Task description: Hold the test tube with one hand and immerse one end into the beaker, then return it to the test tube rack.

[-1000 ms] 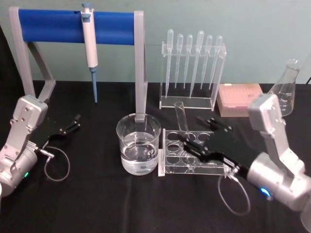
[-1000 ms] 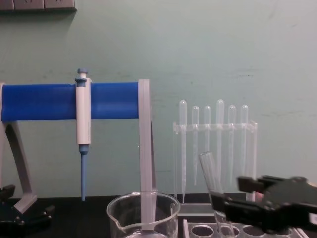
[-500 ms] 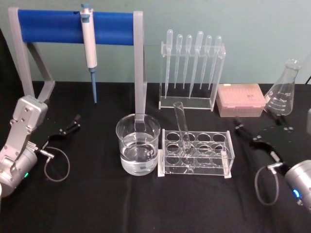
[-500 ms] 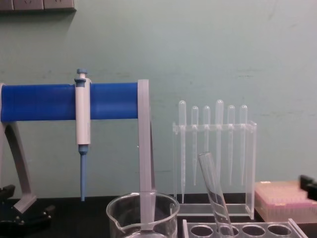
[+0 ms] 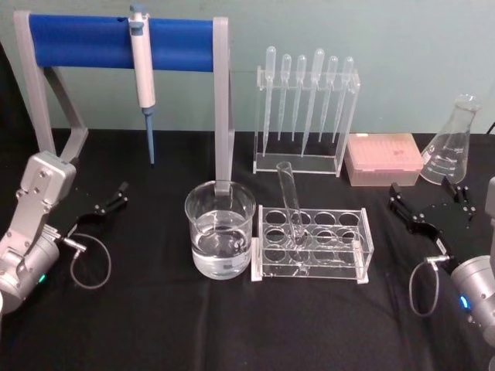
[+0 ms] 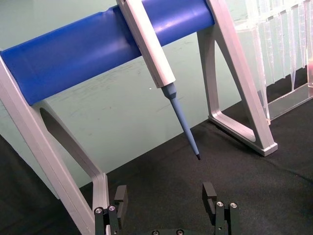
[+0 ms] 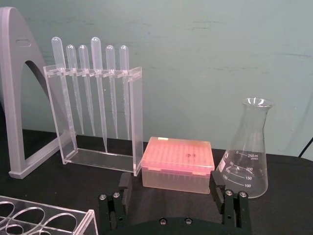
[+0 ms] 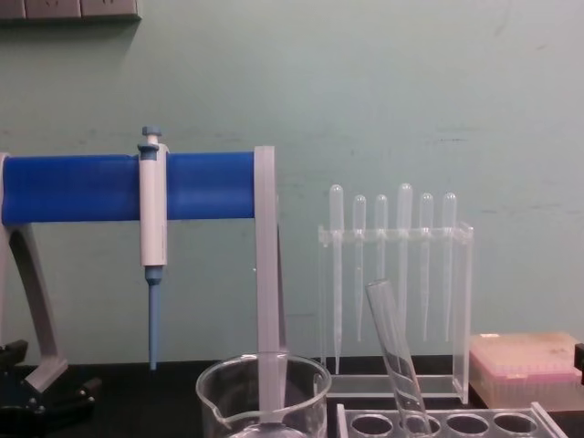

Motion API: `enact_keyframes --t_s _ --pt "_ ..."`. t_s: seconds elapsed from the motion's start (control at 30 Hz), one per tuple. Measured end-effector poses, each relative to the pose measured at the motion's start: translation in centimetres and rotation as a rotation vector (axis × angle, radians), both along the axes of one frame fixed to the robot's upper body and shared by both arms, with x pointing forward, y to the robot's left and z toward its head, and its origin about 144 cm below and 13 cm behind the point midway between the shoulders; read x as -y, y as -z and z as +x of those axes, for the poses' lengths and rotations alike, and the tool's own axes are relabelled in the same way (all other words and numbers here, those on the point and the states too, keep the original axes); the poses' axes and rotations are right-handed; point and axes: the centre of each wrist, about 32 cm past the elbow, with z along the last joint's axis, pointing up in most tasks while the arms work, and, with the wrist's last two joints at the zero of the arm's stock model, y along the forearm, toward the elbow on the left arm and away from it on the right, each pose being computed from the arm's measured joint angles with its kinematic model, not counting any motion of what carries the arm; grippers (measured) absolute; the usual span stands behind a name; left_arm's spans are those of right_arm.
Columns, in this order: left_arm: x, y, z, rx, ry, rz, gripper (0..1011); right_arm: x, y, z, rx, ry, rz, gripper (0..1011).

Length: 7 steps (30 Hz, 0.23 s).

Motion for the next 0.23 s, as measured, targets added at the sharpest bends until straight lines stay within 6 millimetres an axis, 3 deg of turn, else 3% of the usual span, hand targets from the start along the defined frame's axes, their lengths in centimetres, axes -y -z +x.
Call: enact_keyframes --t_s 0.23 --pt "0.0 0.0 0.0 0.0 0.0 0.0 1000 0.02 -0.07 -0.08 0.001 -0.002 0.002 1004"
